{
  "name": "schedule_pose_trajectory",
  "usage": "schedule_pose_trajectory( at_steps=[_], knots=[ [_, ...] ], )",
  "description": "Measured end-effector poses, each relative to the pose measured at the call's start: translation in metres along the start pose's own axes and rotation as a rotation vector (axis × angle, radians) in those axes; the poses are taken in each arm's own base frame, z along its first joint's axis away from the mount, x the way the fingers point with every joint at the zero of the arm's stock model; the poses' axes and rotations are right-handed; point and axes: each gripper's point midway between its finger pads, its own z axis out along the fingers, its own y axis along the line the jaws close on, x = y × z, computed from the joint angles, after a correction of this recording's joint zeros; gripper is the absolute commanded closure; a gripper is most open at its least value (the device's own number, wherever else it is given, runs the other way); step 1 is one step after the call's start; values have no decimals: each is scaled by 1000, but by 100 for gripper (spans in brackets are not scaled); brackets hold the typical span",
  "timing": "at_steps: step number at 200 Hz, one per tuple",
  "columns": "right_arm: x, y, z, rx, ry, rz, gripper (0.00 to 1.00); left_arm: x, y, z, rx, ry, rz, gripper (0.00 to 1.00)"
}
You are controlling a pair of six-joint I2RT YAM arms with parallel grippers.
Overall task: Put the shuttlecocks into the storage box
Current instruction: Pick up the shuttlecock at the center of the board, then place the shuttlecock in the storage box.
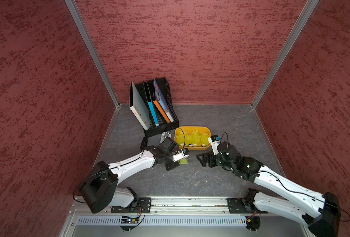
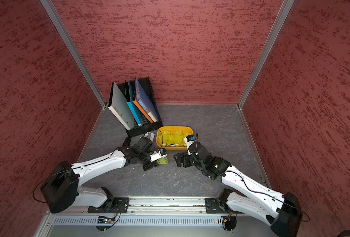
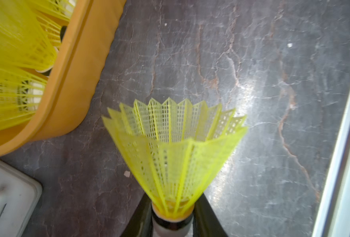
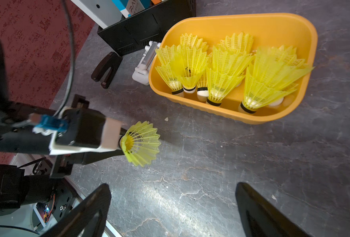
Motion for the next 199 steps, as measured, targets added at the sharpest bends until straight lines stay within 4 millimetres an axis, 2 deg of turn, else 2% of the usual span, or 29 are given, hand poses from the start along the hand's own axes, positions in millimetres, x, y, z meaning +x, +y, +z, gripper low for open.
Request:
schedule_pose_trajectory(
  at_steps=[42,90,112,131,153,199],
  knots=[
    [-12,-11,-6,33,-41,27,2,-25,-1,-37,-53,-109,-147,94],
    [-44,-27,-7,54,-78,112,2,-92,16,-59,-97,-276,-327,94],
    [-55,-36,3,28,-53,192,2,-116,28,-57,-109,-324,-411,93],
    [-61,-45,15,6,-12,259,2,-128,37,-50,-120,-345,-488,93],
    [-67,-48,22,-28,16,304,2,-135,47,-40,-130,-358,-582,93],
    [-78,-48,23,-95,24,372,2,-145,66,-26,-170,-368,-732,90]
  ],
)
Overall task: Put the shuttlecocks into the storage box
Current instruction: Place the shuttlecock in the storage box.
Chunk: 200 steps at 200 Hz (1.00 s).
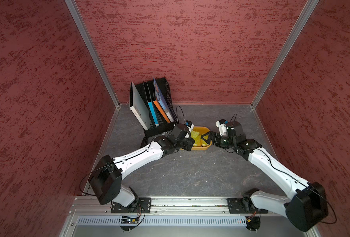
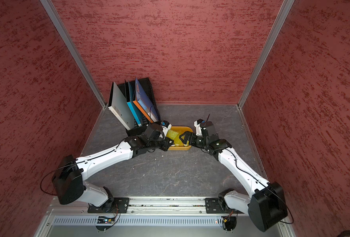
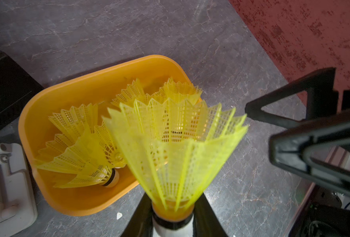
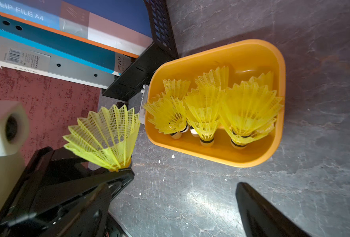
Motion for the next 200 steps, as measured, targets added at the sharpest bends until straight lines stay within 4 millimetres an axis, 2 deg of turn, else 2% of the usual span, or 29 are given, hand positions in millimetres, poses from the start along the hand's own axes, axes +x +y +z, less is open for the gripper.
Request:
schedule_pose_trajectory(
  at_steps=[73,144,200],
  knots=[
    [-6,0,3,-70,30,99,2,-15,8,18,-51,-22,-70,88],
    [-5,0,5,-89,56,137,3,-8,26,29,-109,6,-105,88],
    [-5,2,4,-98,61,145,3,-14,38,43,-155,29,-142,88]
  ],
)
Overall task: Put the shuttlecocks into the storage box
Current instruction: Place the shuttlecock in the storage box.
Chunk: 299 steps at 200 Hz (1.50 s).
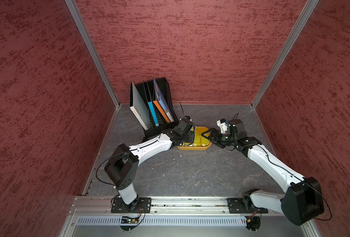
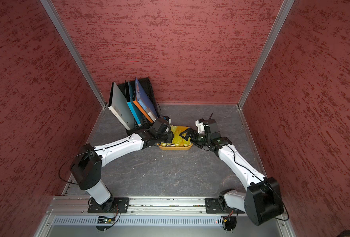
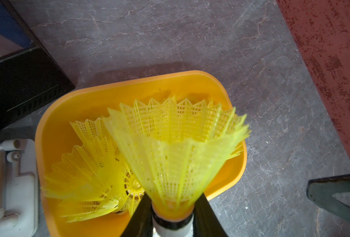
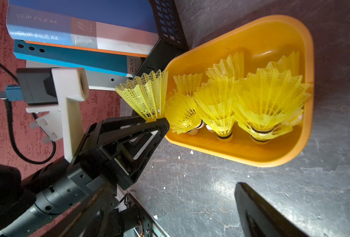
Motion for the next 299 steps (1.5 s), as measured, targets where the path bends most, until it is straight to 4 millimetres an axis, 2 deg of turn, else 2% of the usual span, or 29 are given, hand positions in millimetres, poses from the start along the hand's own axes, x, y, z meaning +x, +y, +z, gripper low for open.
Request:
schedule_pose_trajectory(
  at_steps=[44,90,124,194,215,255,299],
  knots=[
    [2,-4,5,3,24,36,4,6,10,8,-32,30,-13,88],
    [-9,-10,9,25,23,75,4,7,10,8,-34,32,-13,88],
    [-9,-12,9,31,25,85,4,9,11,12,-38,41,-12,87],
    [-8,-13,9,34,29,89,5,10,13,16,-49,46,-11,69],
    [-8,-13,9,35,30,90,4,9,12,16,-50,46,-11,67],
    [-6,-14,9,39,34,93,5,7,11,17,-53,51,-7,58],
    [-6,-15,9,42,37,96,5,9,13,16,-62,64,-9,57]
  ],
)
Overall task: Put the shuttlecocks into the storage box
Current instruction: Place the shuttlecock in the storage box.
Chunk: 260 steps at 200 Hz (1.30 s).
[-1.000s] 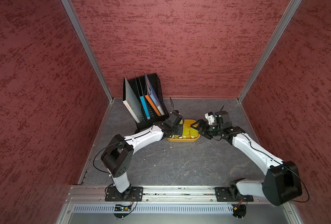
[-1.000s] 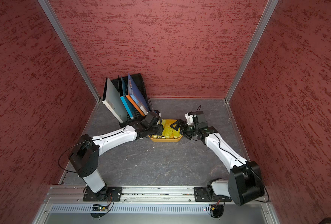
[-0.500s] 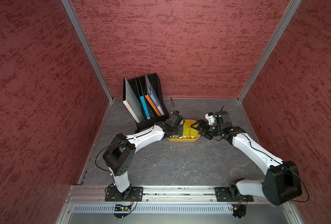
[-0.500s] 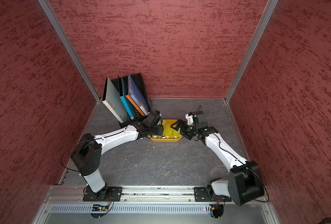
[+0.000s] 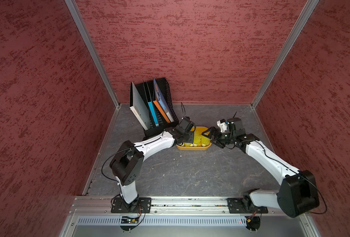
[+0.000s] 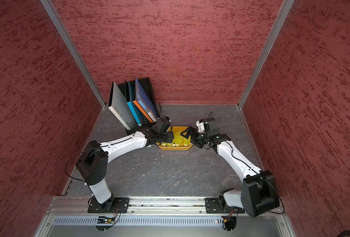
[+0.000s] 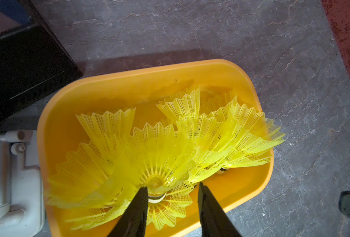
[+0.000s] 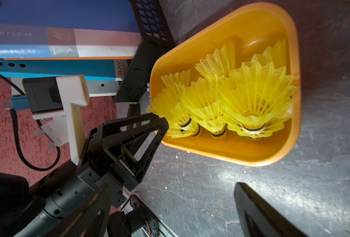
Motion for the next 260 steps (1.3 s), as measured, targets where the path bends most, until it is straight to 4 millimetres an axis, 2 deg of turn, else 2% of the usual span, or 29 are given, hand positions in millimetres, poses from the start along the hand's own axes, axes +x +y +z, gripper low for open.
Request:
schedule_pose_trajectory(
  at_steps=[36,104,153,162,166,222,260],
  knots=[
    [0,0,0,0,0,0,5,0,0,0,-4,0,3,53],
    [2,-8,0,37,2,6,5,2,-6,-9,-12,-4,19,34],
    [3,-23,-6,121,-16,-5,3,-15,-11,-47,18,-82,-10,13],
    [1,-22,-9,134,-29,-15,2,-18,-11,-54,22,-99,-12,6],
    [0,-22,-11,138,-36,-20,2,-19,-11,-58,26,-106,-21,0],
    [-14,-15,-32,196,-120,-91,2,-24,0,-96,36,-166,-59,0],
    [-22,-13,-44,248,-154,-143,2,-27,26,-132,61,-210,-130,0]
  ],
)
